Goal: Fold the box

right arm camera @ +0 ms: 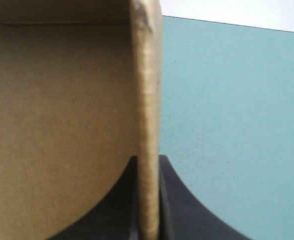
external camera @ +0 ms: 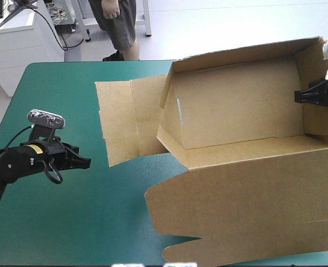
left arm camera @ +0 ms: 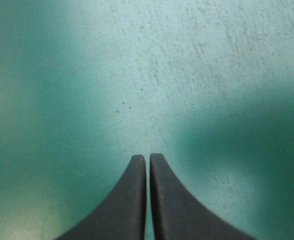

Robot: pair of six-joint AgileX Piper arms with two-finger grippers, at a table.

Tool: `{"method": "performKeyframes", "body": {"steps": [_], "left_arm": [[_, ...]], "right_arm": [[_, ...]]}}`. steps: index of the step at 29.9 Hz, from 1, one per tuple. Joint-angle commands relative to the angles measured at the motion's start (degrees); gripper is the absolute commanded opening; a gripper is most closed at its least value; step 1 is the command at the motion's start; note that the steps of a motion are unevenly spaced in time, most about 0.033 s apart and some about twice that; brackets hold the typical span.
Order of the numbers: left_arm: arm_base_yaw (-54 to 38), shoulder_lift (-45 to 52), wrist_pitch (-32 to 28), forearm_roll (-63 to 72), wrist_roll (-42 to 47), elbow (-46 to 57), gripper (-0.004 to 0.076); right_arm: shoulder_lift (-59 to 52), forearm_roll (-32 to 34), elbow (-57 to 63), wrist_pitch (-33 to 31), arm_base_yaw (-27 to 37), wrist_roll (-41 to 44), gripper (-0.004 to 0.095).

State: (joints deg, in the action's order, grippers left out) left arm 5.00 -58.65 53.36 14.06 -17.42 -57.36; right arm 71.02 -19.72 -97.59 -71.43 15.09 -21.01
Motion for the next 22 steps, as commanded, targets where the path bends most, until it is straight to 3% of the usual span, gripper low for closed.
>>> {"method": "performKeyframes", "body": {"steps": [1, 5, 11, 17, 21, 22], "left_arm": [[-5.1, -2.0, -2.4, 13.8, -10.1, -1.3, 0.0019], [-15.4, -4.5, 2.5, 32.4, -24.4, -1.3, 0.0018], [-26.5, -9.2, 10.6, 52.0, -37.0, -0.4, 0.0018], [-27.4, -15.7, 11.7, 53.5, -37.4, 1.9, 0.002], [-27.3, -20.6, 13.6, 57.6, -40.7, 3.4, 0.0113], [-27.3, -21.9, 15.3, 60.5, -42.4, 3.6, 0.0169]], "right_arm": [[-1.8, -4.0, -1.2, -0.2, 0.3, 0.2, -0.0019], [-1.8, -4.7, -1.2, -0.2, 0.3, 0.2, -0.0019], [-1.8, -9.4, -1.2, -0.2, 0.3, -1.4, -0.0019], [-1.8, -11.6, -1.2, -0.2, 0.2, -1.4, -0.0019], [-1.8, -12.0, -1.2, -0.2, 0.2, -1.4, -0.0019], [-1.8, -12.0, -1.2, -0.2, 0.2, -1.4, -0.0019]]}}
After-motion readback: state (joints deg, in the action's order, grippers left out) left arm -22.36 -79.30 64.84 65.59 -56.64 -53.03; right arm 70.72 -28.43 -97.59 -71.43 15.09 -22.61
